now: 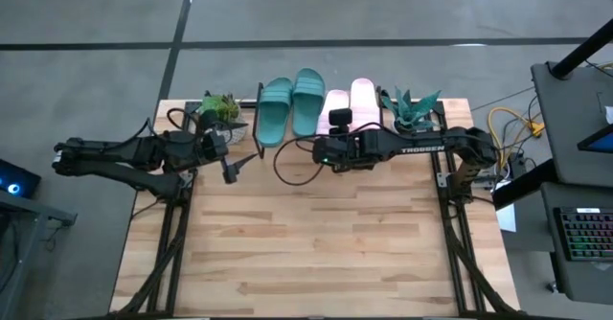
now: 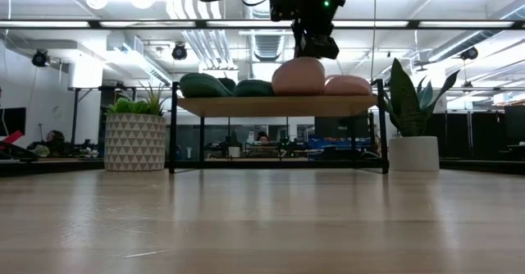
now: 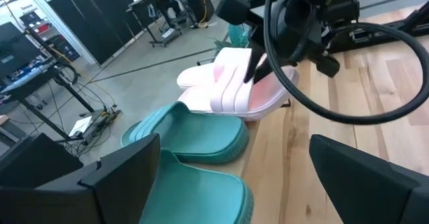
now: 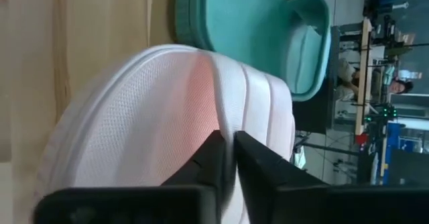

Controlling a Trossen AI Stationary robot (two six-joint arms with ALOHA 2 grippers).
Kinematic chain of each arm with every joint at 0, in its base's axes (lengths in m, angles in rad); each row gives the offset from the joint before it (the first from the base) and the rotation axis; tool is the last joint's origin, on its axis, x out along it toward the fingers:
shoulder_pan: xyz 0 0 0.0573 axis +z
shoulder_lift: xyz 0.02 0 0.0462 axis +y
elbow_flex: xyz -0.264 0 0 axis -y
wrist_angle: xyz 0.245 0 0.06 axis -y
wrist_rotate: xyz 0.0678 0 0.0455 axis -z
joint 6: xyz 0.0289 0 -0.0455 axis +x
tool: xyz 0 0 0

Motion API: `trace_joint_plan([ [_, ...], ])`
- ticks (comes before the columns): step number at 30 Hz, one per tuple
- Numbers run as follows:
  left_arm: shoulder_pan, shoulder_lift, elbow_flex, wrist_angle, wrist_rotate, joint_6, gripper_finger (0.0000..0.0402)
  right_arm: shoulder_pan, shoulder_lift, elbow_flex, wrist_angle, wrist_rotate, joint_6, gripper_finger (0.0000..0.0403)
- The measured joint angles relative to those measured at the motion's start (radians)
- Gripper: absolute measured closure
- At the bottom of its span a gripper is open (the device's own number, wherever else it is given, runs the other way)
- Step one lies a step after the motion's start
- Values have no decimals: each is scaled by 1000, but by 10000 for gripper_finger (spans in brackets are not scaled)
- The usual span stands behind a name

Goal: Pick and place slides into the shelf
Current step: Put the pink slide on the shelf

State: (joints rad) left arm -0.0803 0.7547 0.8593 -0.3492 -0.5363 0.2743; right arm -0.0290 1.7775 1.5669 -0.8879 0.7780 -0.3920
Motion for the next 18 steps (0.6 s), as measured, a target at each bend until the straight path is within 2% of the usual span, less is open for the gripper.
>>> trace_joint_plan([
  [10, 0, 2, 0, -3, 0, 1, 36, 0, 0, 26, -39, 0, 4, 235],
  [14, 0, 4, 0, -7, 0, 1, 36, 4, 0, 26, -52, 2, 18, 201],
  [18, 0, 6, 0, -7, 0, 2, 36, 20, 0, 35, -54, 4, 27, 185],
])
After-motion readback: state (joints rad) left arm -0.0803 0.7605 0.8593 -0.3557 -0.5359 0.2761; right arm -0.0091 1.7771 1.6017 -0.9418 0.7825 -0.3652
